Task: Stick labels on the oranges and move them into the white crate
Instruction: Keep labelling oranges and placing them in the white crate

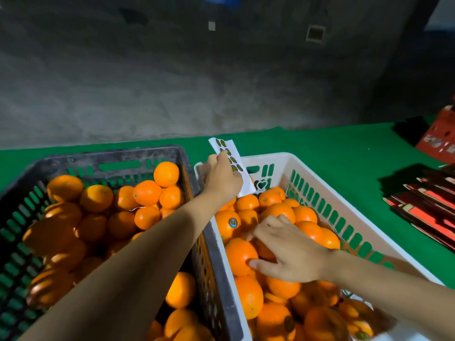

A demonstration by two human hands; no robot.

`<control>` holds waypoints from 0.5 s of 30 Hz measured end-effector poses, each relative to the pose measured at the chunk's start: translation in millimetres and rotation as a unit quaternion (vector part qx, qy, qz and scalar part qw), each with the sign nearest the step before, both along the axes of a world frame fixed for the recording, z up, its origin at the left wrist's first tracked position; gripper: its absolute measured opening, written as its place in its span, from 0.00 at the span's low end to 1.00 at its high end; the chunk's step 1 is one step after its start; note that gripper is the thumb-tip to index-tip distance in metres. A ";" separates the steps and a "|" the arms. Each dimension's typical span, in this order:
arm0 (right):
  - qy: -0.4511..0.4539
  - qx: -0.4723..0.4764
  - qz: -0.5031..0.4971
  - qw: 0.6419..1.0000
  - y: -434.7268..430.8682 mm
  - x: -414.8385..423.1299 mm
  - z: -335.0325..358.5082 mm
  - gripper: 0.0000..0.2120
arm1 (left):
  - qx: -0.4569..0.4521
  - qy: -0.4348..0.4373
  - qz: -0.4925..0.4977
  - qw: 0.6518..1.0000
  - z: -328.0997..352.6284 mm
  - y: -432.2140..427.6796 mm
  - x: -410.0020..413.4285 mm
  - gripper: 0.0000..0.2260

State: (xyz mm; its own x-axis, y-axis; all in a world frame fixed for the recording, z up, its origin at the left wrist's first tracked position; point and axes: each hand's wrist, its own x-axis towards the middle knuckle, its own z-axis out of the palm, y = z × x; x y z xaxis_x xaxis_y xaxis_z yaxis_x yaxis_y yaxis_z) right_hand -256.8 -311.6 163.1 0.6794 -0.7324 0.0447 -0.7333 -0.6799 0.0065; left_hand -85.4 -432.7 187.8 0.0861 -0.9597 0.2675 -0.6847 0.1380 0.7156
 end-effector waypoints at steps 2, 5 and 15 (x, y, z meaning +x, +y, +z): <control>-0.030 0.004 0.015 0.999 6.6 -2.4 4.0 0.24 | 0.000 0.000 -0.001 1.000 0.7 1.0 -0.3 0.28; -0.093 -0.023 0.070 0.993 14.3 -1.7 7.6 0.10 | 0.000 0.008 -0.008 1.000 -0.6 1.5 -1.1 0.28; 0.014 0.253 -0.064 0.965 1.9 7.6 -25.2 0.39 | -0.003 0.008 0.006 1.000 -0.6 -0.1 -0.4 0.28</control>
State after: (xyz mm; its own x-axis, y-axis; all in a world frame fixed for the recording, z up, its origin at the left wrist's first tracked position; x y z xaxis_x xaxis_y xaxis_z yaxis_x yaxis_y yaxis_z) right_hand -249.2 -309.7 138.0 0.5782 -0.7330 -0.3584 -0.8155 -0.5055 -0.2818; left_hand -85.8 -432.8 187.2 0.1024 -0.9570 0.2714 -0.6742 0.1338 0.7264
